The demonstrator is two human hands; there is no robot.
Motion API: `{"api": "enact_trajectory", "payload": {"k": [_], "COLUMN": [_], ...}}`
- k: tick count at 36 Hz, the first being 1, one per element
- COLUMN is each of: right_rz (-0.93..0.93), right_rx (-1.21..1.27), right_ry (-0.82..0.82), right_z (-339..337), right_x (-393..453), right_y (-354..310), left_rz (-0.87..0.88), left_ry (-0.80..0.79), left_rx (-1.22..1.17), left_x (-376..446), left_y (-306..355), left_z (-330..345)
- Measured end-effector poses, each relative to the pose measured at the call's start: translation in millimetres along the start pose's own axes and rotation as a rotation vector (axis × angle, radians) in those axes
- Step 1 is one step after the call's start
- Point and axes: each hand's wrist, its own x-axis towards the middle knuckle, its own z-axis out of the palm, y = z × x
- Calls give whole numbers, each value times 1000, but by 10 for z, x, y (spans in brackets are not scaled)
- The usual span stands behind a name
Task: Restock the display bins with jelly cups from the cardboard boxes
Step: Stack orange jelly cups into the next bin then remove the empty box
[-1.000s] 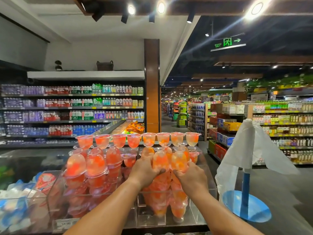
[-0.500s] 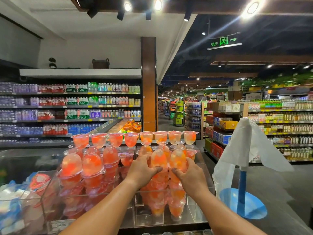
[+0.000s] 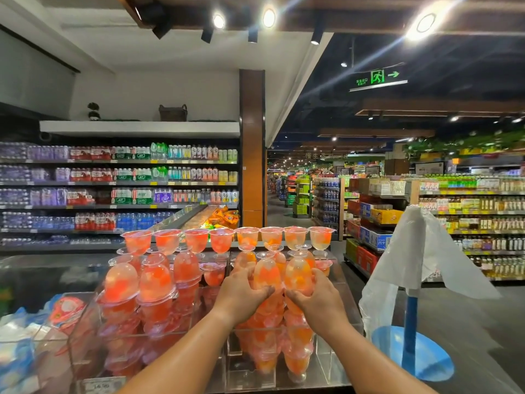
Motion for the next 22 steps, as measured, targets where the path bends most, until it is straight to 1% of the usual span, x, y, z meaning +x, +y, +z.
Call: {"api": "enact_trajectory", "payload": {"k": [4,7,9,11,14,16,18,20,22], "right_rz": [-2,21,21,12,18,48,60,43,42], "right_rx": [-15,-46,-37,18,-55,-94,-92,-161,-199], "right_ry": [10,88,158,176,47,-26,-81,-147,-181], "right_z": [13,-40,-130,-254,-423,-497,-517,-494,-442], "right_x": [38,67,138,266,526,681,797,863,889], "right_y": [-6,-3,-24,-76,-125,-152,-171,-185,-184], "left_rz": [10,19,15,-10,-48,-4,66,97,44], "left_ry": [-7,-22,7,83,213,214,165,3,-199], "left_rx": [32,62,112,96,93,133,158,138,74], "left_x": [28,33,34,78,200,347,522,687,783], "left_y": [-34,-46,-35,-43,-24,51,181,369,559], "left_z": [-10,-53,-111,-182,-343,-446,-537,-614,-640]}}
